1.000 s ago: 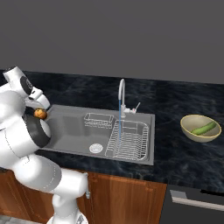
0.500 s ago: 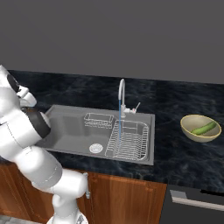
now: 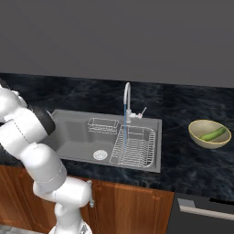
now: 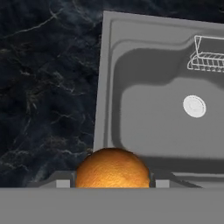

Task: Pick the oranges from the sink and place them in one bowl. Place the cucumber in the other bowl. Then turn off the sink faucet.

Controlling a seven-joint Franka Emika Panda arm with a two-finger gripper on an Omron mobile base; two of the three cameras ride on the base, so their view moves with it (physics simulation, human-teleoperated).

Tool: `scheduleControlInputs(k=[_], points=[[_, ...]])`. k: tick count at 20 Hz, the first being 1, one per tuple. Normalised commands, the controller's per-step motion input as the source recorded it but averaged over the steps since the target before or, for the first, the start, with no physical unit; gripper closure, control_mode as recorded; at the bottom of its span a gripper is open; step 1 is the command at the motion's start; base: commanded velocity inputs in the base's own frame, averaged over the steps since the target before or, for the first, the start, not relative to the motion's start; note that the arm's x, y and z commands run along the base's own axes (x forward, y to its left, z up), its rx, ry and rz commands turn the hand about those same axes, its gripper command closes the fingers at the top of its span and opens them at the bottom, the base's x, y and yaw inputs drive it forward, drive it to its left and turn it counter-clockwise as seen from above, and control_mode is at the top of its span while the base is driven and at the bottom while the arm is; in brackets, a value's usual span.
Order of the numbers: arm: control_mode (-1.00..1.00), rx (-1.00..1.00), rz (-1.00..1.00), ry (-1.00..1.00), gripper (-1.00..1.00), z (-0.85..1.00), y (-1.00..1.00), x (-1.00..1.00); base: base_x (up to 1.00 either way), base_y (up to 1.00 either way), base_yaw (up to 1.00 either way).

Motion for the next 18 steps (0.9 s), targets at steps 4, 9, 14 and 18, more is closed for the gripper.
scheduleControlInputs(k=[4, 9, 14, 18], points=[[-1.00, 0.03, 0.17, 0.00, 1.00, 0.00, 0.68, 0.00, 0.00, 0.00, 0.00], [-1.00, 0.03, 0.17, 0.00, 1.00, 0.01, 0.69, -0.01, 0.00, 0.00, 0.00], [-1.00, 0.01, 0.16, 0.00, 1.00, 0.16, 0.66, -0.07, 0.00, 0.00, 0.00], [-1.00, 0.00, 0.13, 0.00, 1.00, 0.25, 0.67, -0.13, 0.00, 0.00, 0.00]])
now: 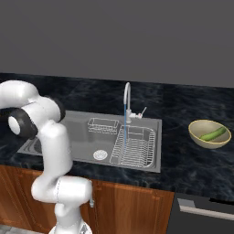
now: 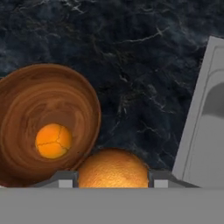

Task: Pick the oranges from the sink and place them in one bowl. Place the cucumber in the other bowl. Then turn off the sink faucet.

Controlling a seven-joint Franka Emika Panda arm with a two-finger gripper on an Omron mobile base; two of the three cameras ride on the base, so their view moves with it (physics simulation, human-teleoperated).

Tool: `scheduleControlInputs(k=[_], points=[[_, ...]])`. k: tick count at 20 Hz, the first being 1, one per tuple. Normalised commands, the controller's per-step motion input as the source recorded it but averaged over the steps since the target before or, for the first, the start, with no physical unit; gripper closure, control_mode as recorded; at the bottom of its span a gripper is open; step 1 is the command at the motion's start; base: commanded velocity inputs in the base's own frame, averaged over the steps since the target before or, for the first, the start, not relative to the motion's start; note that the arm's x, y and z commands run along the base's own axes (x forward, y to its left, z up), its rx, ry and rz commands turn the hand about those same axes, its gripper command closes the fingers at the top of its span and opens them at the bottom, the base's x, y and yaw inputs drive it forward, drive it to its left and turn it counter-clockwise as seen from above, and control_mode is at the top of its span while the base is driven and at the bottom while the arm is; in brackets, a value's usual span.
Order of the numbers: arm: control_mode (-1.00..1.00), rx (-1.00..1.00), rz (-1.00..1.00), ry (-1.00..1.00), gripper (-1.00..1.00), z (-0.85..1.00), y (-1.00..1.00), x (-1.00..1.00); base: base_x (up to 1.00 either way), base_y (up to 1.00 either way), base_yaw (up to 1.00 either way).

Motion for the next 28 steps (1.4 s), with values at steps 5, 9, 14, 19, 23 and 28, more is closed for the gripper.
scheduleControlInputs(k=[5, 9, 14, 19, 23, 28], points=[[-1.00, 0.00, 0.12, 0.00, 1.00, 0.08, 0.69, -0.10, 0.00, 0.00, 0.00], [-1.00, 0.00, 0.12, 0.00, 1.00, 0.00, 0.66, -0.03, 0.00, 0.00, 0.00], [-1.00, 0.00, 0.08, 0.00, 1.00, -0.10, 0.40, 0.00, 0.00, 0.00, 0.00], [-1.00, 0.00, 0.05, 0.00, 1.00, -0.33, 0.03, 0.01, 0.00, 0.00, 0.00], [-1.00, 0.00, 0.07, 0.00, 1.00, -0.41, 0.00, 0.00, 0.00, 0.00, 0.00], [-1.00, 0.03, 0.08, -0.02, 1.00, -0.37, 0.00, 0.01, 0.00, 0.00, 0.00]])
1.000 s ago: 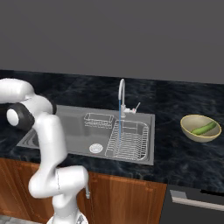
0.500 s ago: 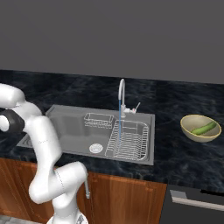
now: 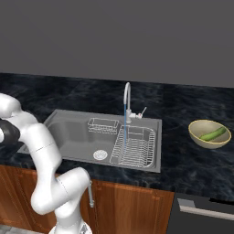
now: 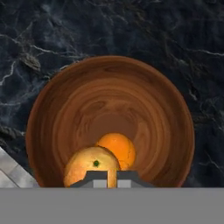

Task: Pick the oranges from the sink and place them in one bowl. Place the cucumber in the other bowl. Then turn off the sink faucet.

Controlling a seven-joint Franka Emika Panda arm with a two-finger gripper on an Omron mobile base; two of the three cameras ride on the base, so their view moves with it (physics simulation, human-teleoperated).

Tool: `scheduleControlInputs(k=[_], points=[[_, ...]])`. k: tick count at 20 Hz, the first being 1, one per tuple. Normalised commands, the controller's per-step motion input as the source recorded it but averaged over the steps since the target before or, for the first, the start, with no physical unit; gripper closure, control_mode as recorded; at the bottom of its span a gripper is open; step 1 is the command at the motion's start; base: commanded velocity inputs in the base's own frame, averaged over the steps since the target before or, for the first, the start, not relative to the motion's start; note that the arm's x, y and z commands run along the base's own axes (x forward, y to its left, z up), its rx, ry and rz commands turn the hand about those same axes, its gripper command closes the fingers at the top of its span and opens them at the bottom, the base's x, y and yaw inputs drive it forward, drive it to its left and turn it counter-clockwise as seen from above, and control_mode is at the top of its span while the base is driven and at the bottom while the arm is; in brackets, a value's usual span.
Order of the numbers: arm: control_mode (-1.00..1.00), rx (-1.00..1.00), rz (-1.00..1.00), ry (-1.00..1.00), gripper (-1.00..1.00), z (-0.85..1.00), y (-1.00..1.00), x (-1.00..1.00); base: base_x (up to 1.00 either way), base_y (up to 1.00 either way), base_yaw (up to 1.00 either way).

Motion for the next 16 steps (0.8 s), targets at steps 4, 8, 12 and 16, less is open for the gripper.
scheduleControlInputs(k=[4, 8, 12, 16], points=[[-1.00, 0.08, 0.08, -0.02, 1.00, -0.19, -0.09, 0.15, 0.00, 0.00, 0.00], [-1.00, 0.03, 0.06, -0.02, 1.00, -0.11, 0.00, 0.26, 0.00, 0.00, 0.00], [-1.00, 0.00, 0.06, -0.01, -1.00, -0.02, 0.00, 0.29, 0.00, 0.00, 0.00], [-1.00, 0.00, 0.02, 0.00, -1.00, 0.00, 0.00, 0.23, 0.00, 0.00, 0.00]])
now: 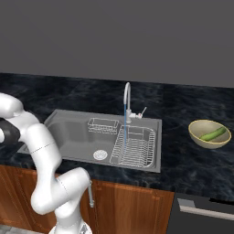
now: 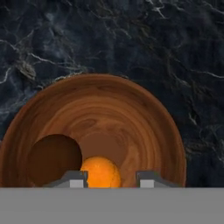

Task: Pick the oranges from the sink and place them in one bowl. Place the cucumber in the other bowl. Then turn off the sink faucet.

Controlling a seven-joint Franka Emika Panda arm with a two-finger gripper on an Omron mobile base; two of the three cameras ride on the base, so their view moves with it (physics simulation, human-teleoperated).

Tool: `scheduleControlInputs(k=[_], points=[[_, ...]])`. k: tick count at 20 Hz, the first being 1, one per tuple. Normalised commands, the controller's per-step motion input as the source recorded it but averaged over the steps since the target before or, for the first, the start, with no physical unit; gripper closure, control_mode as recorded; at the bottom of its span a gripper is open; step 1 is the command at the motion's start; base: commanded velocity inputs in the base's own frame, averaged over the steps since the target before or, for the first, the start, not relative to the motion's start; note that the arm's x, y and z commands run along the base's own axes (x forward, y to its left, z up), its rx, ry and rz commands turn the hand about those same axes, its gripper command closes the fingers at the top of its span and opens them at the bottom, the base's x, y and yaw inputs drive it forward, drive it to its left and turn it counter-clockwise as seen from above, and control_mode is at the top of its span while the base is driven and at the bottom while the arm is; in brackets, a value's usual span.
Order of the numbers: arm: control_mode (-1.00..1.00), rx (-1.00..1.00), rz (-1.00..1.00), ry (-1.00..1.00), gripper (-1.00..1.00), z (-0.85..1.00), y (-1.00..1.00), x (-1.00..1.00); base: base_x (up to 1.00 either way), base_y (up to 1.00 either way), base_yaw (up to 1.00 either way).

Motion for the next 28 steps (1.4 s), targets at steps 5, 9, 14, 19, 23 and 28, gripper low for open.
scheduleControlInputs(k=[5, 9, 14, 19, 23, 28], points=[[-1.00, 0.03, 0.00, 0.00, -1.00, 0.16, -0.23, 0.03, 0.00, 0.00, 0.00], [-1.00, 0.06, 0.00, 0.00, -1.00, 0.33, -0.46, 0.00, 0.00, 0.00, 0.00], [-1.00, 0.14, 0.00, 0.00, -1.00, 0.41, -0.72, 0.00, 0.00, 0.00, 0.00], [-1.00, 0.17, 0.00, 0.00, -1.00, 0.30, -0.87, 0.00, 0.00, 0.00, 0.00], [-1.00, 0.19, 0.00, -0.04, -1.00, 0.12, -1.00, 0.00, 0.00, 0.00, 0.00], [-1.00, 0.22, 0.00, -0.09, -1.00, 0.00, -1.00, -0.01, 0.00, 0.00, 0.00]])
